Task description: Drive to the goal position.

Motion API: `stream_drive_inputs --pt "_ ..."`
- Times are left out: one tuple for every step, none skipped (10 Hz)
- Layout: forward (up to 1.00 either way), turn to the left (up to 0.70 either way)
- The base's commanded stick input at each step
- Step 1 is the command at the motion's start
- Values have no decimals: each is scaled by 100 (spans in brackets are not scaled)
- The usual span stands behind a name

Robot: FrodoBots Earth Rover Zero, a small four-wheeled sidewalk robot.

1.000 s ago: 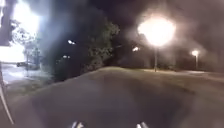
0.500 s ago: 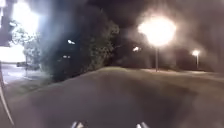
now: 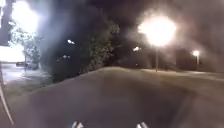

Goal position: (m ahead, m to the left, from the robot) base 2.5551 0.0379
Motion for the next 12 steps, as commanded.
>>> stream_drive_inputs --pt "50 0" --pt "50 0" --pt "50 0" --pt "50 0" --pt "50 0" --pt "50 0" --pt "50 0" --pt "50 0" --pt "50 0" --pt "50 0" --pt "50 0" --pt "50 0"
